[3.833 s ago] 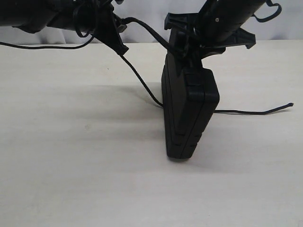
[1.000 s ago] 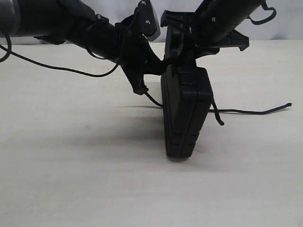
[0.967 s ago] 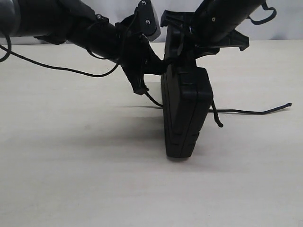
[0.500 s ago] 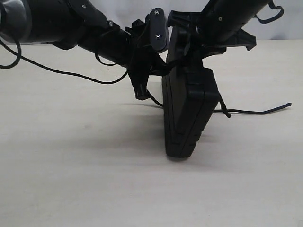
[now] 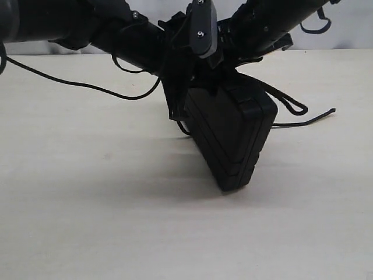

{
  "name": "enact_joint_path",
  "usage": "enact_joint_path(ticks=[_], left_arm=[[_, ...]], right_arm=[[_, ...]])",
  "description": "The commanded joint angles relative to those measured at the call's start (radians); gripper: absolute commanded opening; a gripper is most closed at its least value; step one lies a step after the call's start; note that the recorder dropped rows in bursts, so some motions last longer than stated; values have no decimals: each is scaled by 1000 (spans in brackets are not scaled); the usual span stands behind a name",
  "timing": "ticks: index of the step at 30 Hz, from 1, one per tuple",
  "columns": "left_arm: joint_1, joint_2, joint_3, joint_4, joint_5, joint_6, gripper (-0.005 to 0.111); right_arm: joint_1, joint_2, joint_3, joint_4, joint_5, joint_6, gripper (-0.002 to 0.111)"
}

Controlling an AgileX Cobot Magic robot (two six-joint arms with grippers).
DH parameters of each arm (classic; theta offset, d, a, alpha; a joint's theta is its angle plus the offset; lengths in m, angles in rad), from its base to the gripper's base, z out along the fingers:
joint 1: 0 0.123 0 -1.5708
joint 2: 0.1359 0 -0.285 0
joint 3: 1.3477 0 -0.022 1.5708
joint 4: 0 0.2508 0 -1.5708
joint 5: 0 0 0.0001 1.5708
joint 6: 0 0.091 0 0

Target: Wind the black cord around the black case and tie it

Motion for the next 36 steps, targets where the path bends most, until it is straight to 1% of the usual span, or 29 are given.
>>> enact_joint_path(ticks=[1, 2, 3, 5, 6, 8, 10, 11, 12, 13, 14, 19, 20, 22, 23, 24, 28, 30, 31, 32, 33, 34, 35, 36], left_arm=[[-9, 9, -5, 147, -17, -157, 0], [-9, 9, -5, 212, -21, -218, 2], [-9, 9, -5, 250, -19, -252, 11], [-7, 9, -5, 241, -19, -272, 34], [-7, 9, -5, 241, -21, -285, 41], [-7, 9, -5, 245, -23, -297, 48], [-7, 9, -5, 264, -7, -301, 49], [-7, 9, -5, 325, -3, -349, 49], [-7, 9, -5, 395, -3, -414, 49], [-7, 9, -5, 471, -1, -485, 49], [-7, 9, -5, 474, 2, -497, 48], [-7, 9, -5, 474, 2, -502, 48], [-7, 9, -5, 464, 2, -502, 44], [-9, 9, -5, 418, -2, -502, 23], [-9, 9, -5, 392, -2, -497, 8], [-9, 9, -5, 361, -4, -478, 0], [-11, 48, -5, 279, -2, -469, 0], [-11, 47, -9, 173, -7, -415, 0], [-11, 47, -9, 173, -1, -413, 2], [-9, 47, -9, 178, 4, -413, 11], [-9, 47, -9, 189, 4, -415, 32], [-9, 47, -9, 189, 4, -429, 48], [-9, 43, -9, 189, 1, -442, 56], [-9, 41, -9, 194, -25, -498, 54]], right_arm=[[23, -19, -10, 147, -8, -9, 4], [23, -19, -10, 147, -8, -21, 4], [23, -19, -10, 147, -6, -64, 4], [19, -19, -10, 127, -38, -65, 4], [19, -19, -10, 127, -36, -92, 4], [19, -19, -10, 127, -32, -101, 4], [19, -19, -10, 123, -32, -111, 4], [19, -19, -10, 123, -36, -111, 11], [19, -19, -10, 123, -39, -111, 21], [19, -19, -10, 123, -52, -111, 38], [19, -19, -10, 123, -58, -111, 41], [21, -21, -69, 95, -48, -115, 41], [21, -21, -69, 95, -45, -115, 41], [21, -21, -69, 95, -45, -115, 41], [21, -21, -69, 95, -45, -115, 41], [21, -21, -69, 95, -45, -115, 41], [21, -21, -69, 97, -45, -115, 41], [21, -21, -69, 101, -45, -107, 41], [21, -21, -69, 101, -45, -107, 41], [21, -21, -69, 101, -45, -107, 41], [21, -21, -69, 101, -45, -103, 41], [21, -21, -69, 101, -43, -101, 41], [21, -21, -69, 101, -43, -101, 41], [21, -21, -69, 101, -39, -101, 41]])
